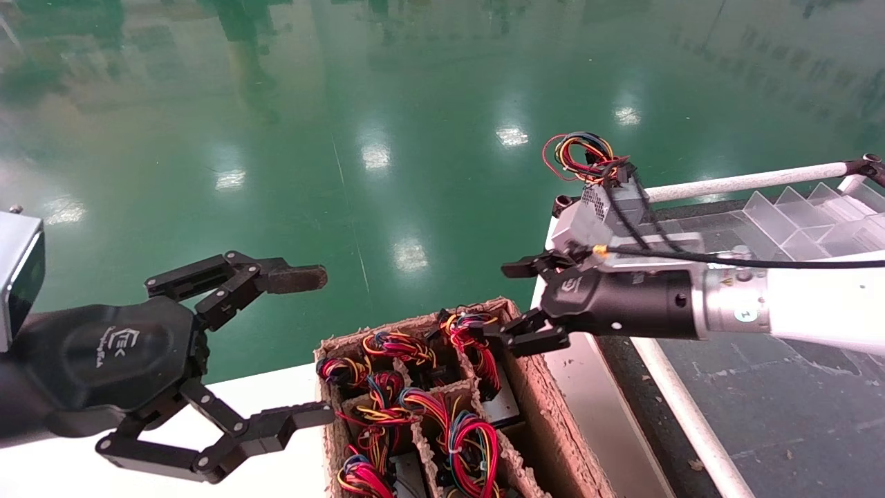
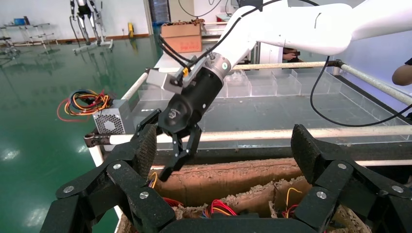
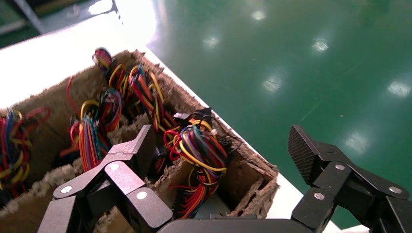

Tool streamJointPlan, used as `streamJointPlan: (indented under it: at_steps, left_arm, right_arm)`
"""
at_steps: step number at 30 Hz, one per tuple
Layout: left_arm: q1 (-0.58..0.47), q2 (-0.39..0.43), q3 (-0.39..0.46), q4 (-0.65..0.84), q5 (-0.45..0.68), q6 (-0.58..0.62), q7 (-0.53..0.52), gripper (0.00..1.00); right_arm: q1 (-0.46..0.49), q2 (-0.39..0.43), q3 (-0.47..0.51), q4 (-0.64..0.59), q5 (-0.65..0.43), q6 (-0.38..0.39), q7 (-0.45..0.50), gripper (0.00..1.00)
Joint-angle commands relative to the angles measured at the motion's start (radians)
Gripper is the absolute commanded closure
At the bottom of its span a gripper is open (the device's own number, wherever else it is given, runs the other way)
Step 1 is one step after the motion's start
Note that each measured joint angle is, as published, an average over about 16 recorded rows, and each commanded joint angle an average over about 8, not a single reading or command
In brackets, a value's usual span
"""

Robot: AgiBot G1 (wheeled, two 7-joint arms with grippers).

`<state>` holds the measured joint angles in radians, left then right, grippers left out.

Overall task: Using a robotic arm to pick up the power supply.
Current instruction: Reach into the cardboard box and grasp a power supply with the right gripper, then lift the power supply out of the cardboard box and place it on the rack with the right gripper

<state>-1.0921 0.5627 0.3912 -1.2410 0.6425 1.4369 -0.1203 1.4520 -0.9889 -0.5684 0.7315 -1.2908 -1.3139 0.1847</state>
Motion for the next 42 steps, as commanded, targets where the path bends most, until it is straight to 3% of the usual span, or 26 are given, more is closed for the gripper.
streamJointPlan:
  at_steps: [1, 11, 42]
  left_arm:
    - [0.000, 0.000, 0.000, 0.000, 0.000, 0.000, 0.000, 0.00]
    - [0.000, 0.000, 0.000, 0.000, 0.000, 0.000, 0.000, 0.00]
    - [0.000, 0.000, 0.000, 0.000, 0.000, 0.000, 0.000, 0.00]
  right_arm:
    - [0.021, -0.025, -0.013, -0.043, -0.017, -0.012, -0.034, 1.00]
    - [0.018, -0.043, -0.018, -0.085, -0.027, -0.019, -0.132, 1.00]
    - [-0.009, -0.054, -0.005, -0.110, -0.013, 0.008, -0.205, 1.00]
